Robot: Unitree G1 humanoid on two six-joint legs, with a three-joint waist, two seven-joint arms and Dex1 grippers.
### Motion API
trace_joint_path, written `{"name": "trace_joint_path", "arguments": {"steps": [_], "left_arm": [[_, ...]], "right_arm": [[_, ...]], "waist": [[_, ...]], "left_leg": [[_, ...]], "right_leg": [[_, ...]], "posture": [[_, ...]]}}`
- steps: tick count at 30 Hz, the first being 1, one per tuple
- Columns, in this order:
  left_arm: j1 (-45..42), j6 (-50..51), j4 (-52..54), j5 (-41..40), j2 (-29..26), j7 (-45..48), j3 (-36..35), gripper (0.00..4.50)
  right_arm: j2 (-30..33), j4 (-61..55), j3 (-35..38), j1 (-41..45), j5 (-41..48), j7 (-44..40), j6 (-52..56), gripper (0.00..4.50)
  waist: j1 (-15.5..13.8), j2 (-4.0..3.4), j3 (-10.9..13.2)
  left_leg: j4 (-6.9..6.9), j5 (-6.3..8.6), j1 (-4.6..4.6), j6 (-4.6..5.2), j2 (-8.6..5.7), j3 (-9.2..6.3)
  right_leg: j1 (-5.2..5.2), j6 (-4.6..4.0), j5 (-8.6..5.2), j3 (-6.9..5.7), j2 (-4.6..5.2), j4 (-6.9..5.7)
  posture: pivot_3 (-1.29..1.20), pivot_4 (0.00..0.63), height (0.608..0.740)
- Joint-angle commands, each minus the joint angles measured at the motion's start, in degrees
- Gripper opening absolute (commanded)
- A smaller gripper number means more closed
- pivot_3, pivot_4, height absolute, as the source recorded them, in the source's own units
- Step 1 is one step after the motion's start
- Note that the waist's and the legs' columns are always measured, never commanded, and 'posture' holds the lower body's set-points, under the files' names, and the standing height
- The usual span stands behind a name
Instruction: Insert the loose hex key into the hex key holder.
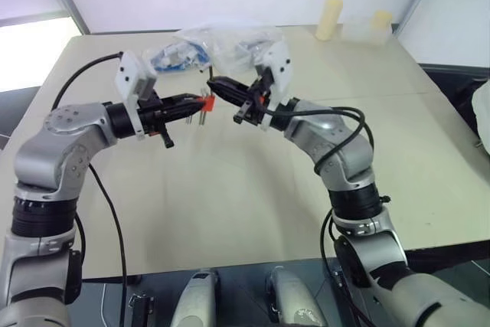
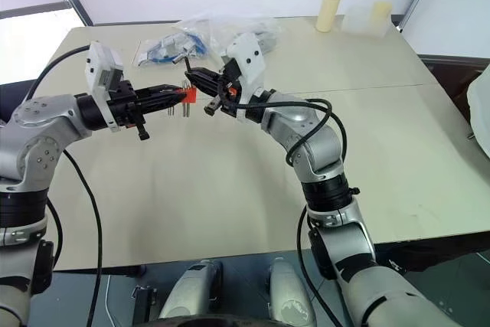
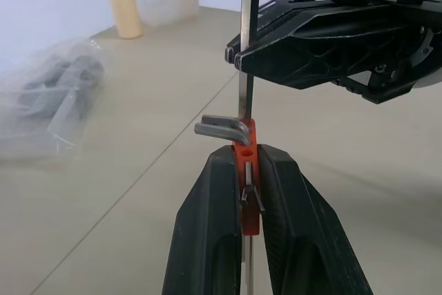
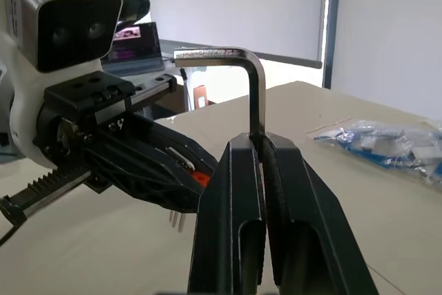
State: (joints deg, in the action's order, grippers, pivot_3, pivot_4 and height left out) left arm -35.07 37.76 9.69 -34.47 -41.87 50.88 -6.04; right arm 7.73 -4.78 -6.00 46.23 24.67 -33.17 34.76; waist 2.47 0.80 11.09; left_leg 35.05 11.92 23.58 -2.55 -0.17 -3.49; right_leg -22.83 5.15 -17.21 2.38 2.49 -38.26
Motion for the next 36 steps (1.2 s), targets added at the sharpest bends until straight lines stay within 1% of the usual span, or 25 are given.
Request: {"name": "trace_joint_path", "arguments": {"steps": [1, 5, 11, 28, 30, 31, 32, 33, 34, 36], "left_arm": [[-0.6, -1.4, 1.3, -0.8, 0.2, -0.6, -2.6, 0.45], [-0.7, -1.4, 1.3, -0.8, 0.4, -0.8, -2.8, 0.45], [-1.1, -1.6, 1.2, -0.8, 0.6, -0.9, -3.1, 0.45], [-1.4, -1.6, 1.8, -1.7, 0.9, -1.3, -3.7, 0.45], [-1.3, -1.6, 1.9, -1.7, 0.9, -1.3, -3.7, 0.45], [-1.3, -1.7, 1.7, -1.6, 0.9, -1.3, -3.6, 0.45], [-1.4, -1.7, 1.7, -1.6, 0.9, -1.3, -3.5, 0.45], [-1.4, -1.7, 1.6, -1.6, 0.9, -1.3, -3.5, 0.45], [-1.4, -1.8, 1.5, -1.5, 0.9, -1.3, -3.4, 0.45], [-1.4, -1.7, 1.4, -1.5, 0.9, -1.4, -3.4, 0.45]], "right_arm": [[-0.9, -2.8, 2.1, 1.7, 2.9, 0.3, 1.1, 0.04], [-1.0, -2.7, 3.1, 2.1, 4.4, 0.7, 2.3, 0.04], [-0.5, -3.0, 2.8, 2.0, 5.2, 0.5, 3.1, 0.04], [-0.3, -2.8, 2.4, 2.3, 5.2, 0.2, 4.0, 0.04], [-0.2, -3.0, 2.4, 2.3, 5.4, 0.2, 4.2, 0.65], [-0.2, -2.9, 2.5, 2.3, 5.3, 0.2, 4.2, 0.82], [-0.1, -2.9, 2.5, 2.4, 5.3, 0.2, 4.3, 1.4], [0.0, -3.0, 2.5, 2.4, 5.3, 0.2, 4.3, 1.78], [0.6, -3.6, 2.6, 2.1, 5.8, -0.3, 4.7, 2.33], [2.7, -5.4, 3.8, 1.3, 7.3, -1.6, 6.1, 2.33]], "waist": [[0.0, 0.0, 0.0], [0.0, 0.0, 0.0], [0.0, 0.0, 0.0], [0.0, 0.0, 0.0], [0.0, 0.0, 0.0], [0.0, 0.0, 0.0], [0.0, 0.0, 0.0], [0.0, 0.0, 0.0], [0.0, 0.0, 0.0], [0.0, 0.0, 0.0]], "left_leg": [[0.0, 0.0, 0.0, 0.0, 0.0, 0.0], [0.0, 0.0, 0.0, 0.0, 0.0, 0.0], [0.0, 0.0, 0.0, 0.0, 0.0, 0.0], [0.0, 0.0, 0.0, 0.0, 0.0, 0.01], [0.0, 0.0, 0.0, 0.0, 0.0, 0.0], [0.0, 0.0, 0.0, 0.0, 0.0, 0.0], [0.0, 0.0, 0.0, 0.0, 0.0, 0.0], [0.0, 0.0, 0.0, 0.0, 0.0, 0.0], [0.0, 0.0, 0.0, 0.0, 0.0, 0.0], [0.0, 0.0, 0.0, 0.0, 0.0, 0.0]], "right_leg": [[0.0, 0.0, 0.0, 0.0, 0.0, 0.0], [0.0, 0.0, 0.0, 0.0, 0.0, 0.0], [0.0, 0.0, 0.0, 0.0, 0.0, 0.0], [0.0, 0.0, 0.0, 0.0, 0.0, 0.0], [0.0, 0.0, 0.0, 0.0, 0.0, 0.0], [0.0, 0.0, 0.0, 0.0, 0.0, 0.0], [0.0, 0.0, 0.0, 0.0, 0.0, 0.0], [0.0, 0.0, 0.0, 0.0, 0.0, 0.0], [0.0, 0.0, 0.0, 0.0, 0.0, 0.0], [0.0, 0.0, 0.0, 0.0, 0.0, 0.0]], "posture": [[0.0, 0.15, 0.74], [0.0, 0.15, 0.74], [0.0, 0.15, 0.74], [0.0, 0.15, 0.74], [0.0, 0.15, 0.74], [0.0, 0.15, 0.74], [0.0, 0.15, 0.74], [0.0, 0.15, 0.74], [0.0, 0.15, 0.74], [0.0, 0.15, 0.74]]}}
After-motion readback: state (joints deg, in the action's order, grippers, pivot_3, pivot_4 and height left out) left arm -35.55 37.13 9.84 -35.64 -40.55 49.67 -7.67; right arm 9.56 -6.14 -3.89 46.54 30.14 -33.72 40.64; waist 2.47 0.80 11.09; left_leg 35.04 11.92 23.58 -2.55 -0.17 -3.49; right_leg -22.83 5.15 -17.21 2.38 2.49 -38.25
